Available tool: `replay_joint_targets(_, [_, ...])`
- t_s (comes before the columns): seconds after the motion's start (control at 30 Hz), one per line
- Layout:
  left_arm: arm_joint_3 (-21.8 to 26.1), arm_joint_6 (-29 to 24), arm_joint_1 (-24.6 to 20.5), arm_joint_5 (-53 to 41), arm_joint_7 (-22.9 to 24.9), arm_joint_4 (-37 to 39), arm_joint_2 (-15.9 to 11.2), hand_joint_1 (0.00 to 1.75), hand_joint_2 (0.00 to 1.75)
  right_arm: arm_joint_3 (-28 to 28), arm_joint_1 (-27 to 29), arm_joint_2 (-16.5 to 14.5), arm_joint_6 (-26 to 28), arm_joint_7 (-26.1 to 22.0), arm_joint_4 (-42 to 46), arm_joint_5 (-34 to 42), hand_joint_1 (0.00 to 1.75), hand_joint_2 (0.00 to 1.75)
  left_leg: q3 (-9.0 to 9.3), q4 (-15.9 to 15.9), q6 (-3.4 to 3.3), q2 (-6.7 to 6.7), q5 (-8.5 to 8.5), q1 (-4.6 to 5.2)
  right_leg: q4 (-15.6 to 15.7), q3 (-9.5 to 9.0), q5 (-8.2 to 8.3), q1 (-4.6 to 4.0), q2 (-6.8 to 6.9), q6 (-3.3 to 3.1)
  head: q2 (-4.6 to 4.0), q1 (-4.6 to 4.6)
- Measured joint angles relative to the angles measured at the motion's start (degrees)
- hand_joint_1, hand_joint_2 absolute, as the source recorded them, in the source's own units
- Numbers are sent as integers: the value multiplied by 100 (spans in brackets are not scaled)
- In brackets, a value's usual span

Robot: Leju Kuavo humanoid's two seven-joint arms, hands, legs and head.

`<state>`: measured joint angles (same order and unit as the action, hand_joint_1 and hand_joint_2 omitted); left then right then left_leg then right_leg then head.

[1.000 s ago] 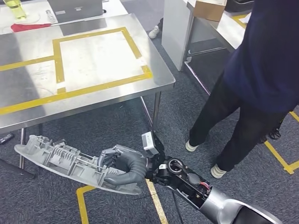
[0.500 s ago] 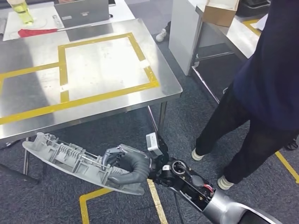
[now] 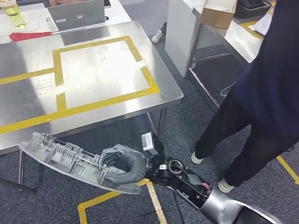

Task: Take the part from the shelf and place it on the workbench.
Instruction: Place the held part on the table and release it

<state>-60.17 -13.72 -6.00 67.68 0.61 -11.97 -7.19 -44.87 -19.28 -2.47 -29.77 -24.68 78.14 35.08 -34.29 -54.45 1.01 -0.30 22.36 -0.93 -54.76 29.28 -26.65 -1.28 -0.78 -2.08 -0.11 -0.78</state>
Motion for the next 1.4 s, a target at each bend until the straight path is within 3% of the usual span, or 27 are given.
replay_joint_targets(0.07, [0, -1, -1, 1, 0, 0, 3, 0, 175, 8, -3, 0, 8, -2, 1, 0, 175, 175, 1, 3, -17, -5, 8, 24, 7, -7, 1, 12, 2, -49, 0, -30])
replay_joint_targets(0.2, [0, -1, -4, 1, -1, 1, 3, 0, 175, 25, -3, 0, 44, -14, 2, -46, 175, 175, 3, -2, -74, -7, 45, 52, 57, -28, -15, 30, 6, -12, 0, -74])
replay_joint_targets(0.33, [0, -1, -6, 0, -3, 1, -3, 0, 175, 36, -1, 0, 109, -19, 2, -115, 175, 175, 5, -26, -150, -7, 88, 104, 96, -51, -36, 100, 4, 206, 0, -87])
replay_joint_targets(0.47, [0, 2, -12, -3, -6, -1, -2, 0, 175, 37, 0, 0, 131, -15, 18, -164, 175, 175, 51, 36, -218, 0, 77, 96, 37, -44, -93, 126, 10, 306, 0, -74])
replay_joint_targets(0.53, [0, 2, -16, -3, -7, -1, -1, 0, 175, 38, -2, 1, 138, -14, 36, -192, 175, 175, 108, 93, -261, 15, 64, 67, -405, 141, -344, 130, 19, 335, 0, -103])
replay_joint_targets(0.6, [0, 2, -20, -4, -7, 0, -4, 0, 175, 39, 7, 4, 140, -15, 42, -199, 175, 175, 129, 100, -277, 26, 73, 67, -1274, 577, -730, 144, 22, 347, 0, -134])
replay_joint_targets(0.63, [0, 2, -21, -4, -7, 1, -7, 0, 175, 39, 16, 6, 140, -14, 43, -199, 175, 175, 135, 99, -275, 27, 80, 67, -1624, 775, -834, 157, 23, 351, 0, -145])
replay_joint_targets(0.67, [0, 2, -20, -4, -7, 1, -9, 0, 175, 39, 24, 8, 141, -14, 43, -199, 175, 175, 144, 98, -266, 25, 87, 66, -1766, 875, -818, 172, 24, 354, 0, -152])
replay_joint_targets(0.7, [0, 2, -17, -4, -7, 1, -9, 0, 175, 40, 27, 9, 144, -13, 43, -199, 175, 175, 159, 96, -251, 21, 97, 63, -1639, 844, -673, 187, 27, 353, 0, -159])
replay_joint_targets(0.8, [0, 2, -16, -3, -7, 1, -9, 0, 175, 42, 25, 11, 156, -11, 46, -199, 175, 175, 218, 76, -171, -3, 140, 55, -435, 324, -28, 217, 35, 341, 0, -176])
replay_joint_targets(0.87, [0, 2, -21, -4, -7, 1, -11, 0, 175, 42, 28, 13, 158, -11, 50, -199, 175, 175, 221, 76, -99, -14, 142, 59, -45, 166, 111, 198, 21, 310, 0, -153])
replay_joint_targets(1.0, [0, 2, -14, -4, -7, 1, -2, 0, 175, 43, 21, 13, 166, -9, 57, -199, 175, 175, 241, 100, 39, -15, 168, 5, 173, 56, 217, 148, 20, 149, 0, -58])
replay_joint_targets(1.07, [0, 2, -18, -3, -8, 1, -3, 0, 175, 43, 11, 13, 164, -9, 59, -199, 175, 175, -45, -497, 86, -8, 487, -8, 253, -4, 245, 166, 71, 105, 0, 1])
replay_joint_targets(1.13, [0, 2, -14, -3, -8, 1, -5, 0, 175, 42, 7, 13, 160, -11, 59, -199, 175, 175, -545, -1423, 133, -7, 845, -16, 272, -18, 237, 165, 134, 93, 0, 70])
replay_joint_targets(1.17, [0, 2, -7, -3, -8, 1, -4, 0, 175, 42, 9, 13, 159, -12, 59, -199, 175, 175, -715, -1693, 152, -6, 887, -29, 277, -26, 226, 167, 162, 95, 0, 79])
replay_joint_targets(1.2, [0, 2, 1, -4, -7, 1, -3, 0, 175, 42, 11, 13, 158, -11, 59, -199, 175, 175, -763, -1719, 173, -2, 806, -53, 273, -38, 207, 174, 185, 106, 0, 80])
replay_joint_targets(1.23, [0, 1, 6, -4, -7, 1, -3, 0, 175, 42, 11, 13, 157, -11, 59, -198, 175, 175, -672, -1471, 199, 9, 609, -89, 262, -58, 178, 187, 204, 128, 0, 80])
replay_joint_targets(1.3, [-1, 1, 6, -6, -7, -1, 20, 0, 175, 42, 6, 13, 156, -11, 59, -196, 175, 175, -264, -581, 285, 89, 168, -162, 196, -89, 86, 206, 231, 219, 0, 93])
replay_joint_targets(1.33, [-1, 0, 2, -7, -7, -2, 32, 0, 175, 42, 1, 13, 156, -11, 60, -196, 175, 175, -107, -233, 288, 109, 44, -185, 144, -87, 35, 203, 240, 268, 0, 99])
replay_joint_targets(1.4, [-2, 0, -2, -13, -4, -3, 67, 0, 175, 44, -4, 14, 157, -16, 61, -190, 175, 175, -16, -29, 213, 107, 47, -171, 85, -79, -30, 180, 249, 336, 0, 53])
